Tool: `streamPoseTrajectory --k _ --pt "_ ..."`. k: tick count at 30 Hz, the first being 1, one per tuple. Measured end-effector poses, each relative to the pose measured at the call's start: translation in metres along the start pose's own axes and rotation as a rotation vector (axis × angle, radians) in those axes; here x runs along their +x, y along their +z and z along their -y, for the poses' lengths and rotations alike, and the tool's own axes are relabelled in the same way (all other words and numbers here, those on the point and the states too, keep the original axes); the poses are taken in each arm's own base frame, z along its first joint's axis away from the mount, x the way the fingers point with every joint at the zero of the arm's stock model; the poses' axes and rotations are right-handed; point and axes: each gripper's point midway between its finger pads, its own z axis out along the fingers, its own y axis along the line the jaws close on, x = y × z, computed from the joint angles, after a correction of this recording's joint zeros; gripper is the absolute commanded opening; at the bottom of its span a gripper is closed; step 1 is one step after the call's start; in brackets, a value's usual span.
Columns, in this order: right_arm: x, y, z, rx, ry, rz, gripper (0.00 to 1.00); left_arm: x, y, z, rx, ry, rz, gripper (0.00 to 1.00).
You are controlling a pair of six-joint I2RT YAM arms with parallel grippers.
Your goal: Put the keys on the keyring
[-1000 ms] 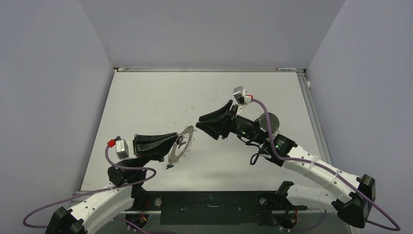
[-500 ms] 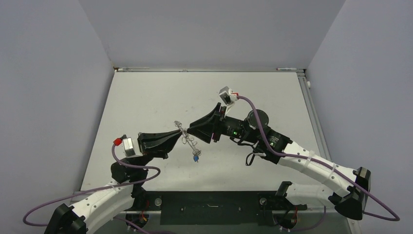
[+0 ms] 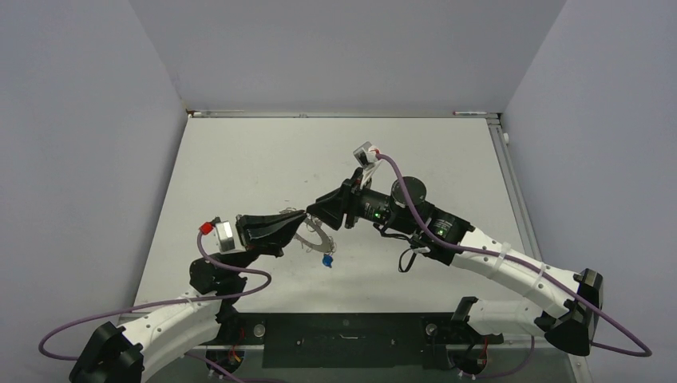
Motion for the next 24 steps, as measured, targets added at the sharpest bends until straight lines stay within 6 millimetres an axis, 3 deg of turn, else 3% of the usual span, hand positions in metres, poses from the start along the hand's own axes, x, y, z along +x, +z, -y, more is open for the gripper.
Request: streamPoseTrajectory --k 8,15,24 --pt "0.007 0.002 0.009 0.035 -0.027 -0.021 0.26 0.008 -0.001 -0.003 -0.018 0.019 -0.026 0.0" --pt "0.011 0.001 0.014 0.055 -0.045 -0.034 0.06 0.007 -0.002 -0.005 -0.028 0.032 -0.024 0.0" --pt "0.016 0.0 0.019 0.079 -0.042 -0.055 0.05 0.004 -0.001 -0.003 -0.024 0.041 -0.014 0.0"
